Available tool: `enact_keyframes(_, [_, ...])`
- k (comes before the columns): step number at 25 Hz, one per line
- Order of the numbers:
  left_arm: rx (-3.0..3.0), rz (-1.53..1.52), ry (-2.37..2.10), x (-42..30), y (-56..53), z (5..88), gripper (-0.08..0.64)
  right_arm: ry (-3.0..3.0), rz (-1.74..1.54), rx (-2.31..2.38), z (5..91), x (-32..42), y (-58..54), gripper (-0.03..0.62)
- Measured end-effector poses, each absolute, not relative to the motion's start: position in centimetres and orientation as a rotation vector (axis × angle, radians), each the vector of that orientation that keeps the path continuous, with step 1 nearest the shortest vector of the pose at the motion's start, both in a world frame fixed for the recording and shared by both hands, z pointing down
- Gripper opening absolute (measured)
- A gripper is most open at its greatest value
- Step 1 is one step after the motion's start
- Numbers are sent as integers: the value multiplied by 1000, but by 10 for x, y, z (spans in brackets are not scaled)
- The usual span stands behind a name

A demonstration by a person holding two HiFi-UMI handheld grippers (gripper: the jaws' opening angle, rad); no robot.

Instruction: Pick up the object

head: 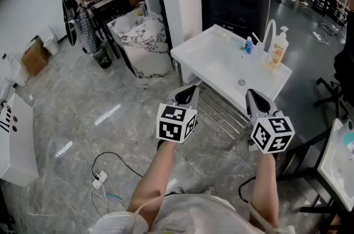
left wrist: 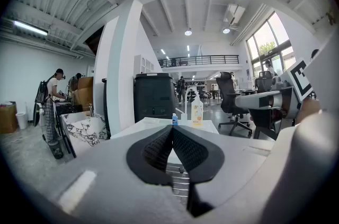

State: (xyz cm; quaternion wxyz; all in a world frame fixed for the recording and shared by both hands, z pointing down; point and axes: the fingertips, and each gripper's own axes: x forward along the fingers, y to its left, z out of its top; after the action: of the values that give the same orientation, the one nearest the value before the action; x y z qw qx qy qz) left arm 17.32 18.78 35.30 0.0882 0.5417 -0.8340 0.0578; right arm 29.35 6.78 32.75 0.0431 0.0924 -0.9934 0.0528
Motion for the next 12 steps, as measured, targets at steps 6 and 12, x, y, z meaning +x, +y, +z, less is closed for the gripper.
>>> enact_keyframes(6, [1557,119,-2510,170,176,356,3,-3039,176,266,332,298,47,2])
enact_keyframes(12, [1515,97,-2533,165,162,358,5,-3040,182,236,335,298,27,2])
